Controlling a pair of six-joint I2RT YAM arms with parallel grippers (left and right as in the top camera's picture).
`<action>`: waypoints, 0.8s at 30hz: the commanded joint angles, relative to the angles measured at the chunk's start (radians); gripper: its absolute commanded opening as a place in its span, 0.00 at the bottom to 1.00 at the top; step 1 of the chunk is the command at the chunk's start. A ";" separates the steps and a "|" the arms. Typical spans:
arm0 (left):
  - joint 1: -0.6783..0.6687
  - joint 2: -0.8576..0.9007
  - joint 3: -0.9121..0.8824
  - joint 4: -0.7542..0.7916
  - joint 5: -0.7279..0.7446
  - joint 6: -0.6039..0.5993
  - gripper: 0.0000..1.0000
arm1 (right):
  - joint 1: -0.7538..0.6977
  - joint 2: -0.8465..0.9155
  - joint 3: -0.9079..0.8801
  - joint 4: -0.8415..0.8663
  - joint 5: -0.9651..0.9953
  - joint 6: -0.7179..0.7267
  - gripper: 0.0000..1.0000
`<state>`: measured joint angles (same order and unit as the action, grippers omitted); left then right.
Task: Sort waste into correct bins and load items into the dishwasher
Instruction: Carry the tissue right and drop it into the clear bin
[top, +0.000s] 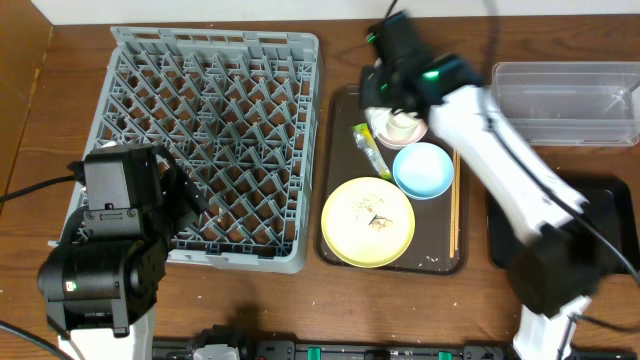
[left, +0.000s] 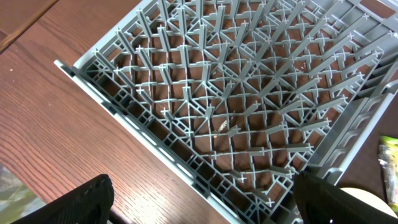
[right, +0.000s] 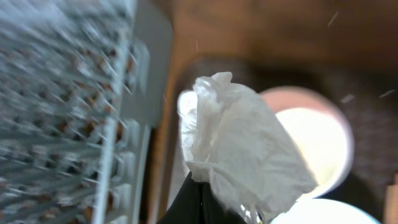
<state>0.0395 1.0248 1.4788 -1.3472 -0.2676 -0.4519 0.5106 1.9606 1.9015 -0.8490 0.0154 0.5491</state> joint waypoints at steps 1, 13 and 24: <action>0.005 0.000 -0.002 -0.003 -0.003 -0.002 0.93 | -0.060 -0.089 0.015 -0.025 0.003 0.023 0.01; 0.005 0.000 -0.002 -0.003 -0.003 -0.002 0.93 | -0.426 -0.178 0.013 -0.153 0.006 0.085 0.01; 0.005 0.000 -0.002 -0.003 -0.003 -0.002 0.93 | -0.595 -0.056 0.011 -0.190 0.084 0.079 0.01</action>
<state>0.0395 1.0248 1.4788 -1.3468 -0.2676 -0.4519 -0.0624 1.8664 1.9053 -1.0355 0.0414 0.6182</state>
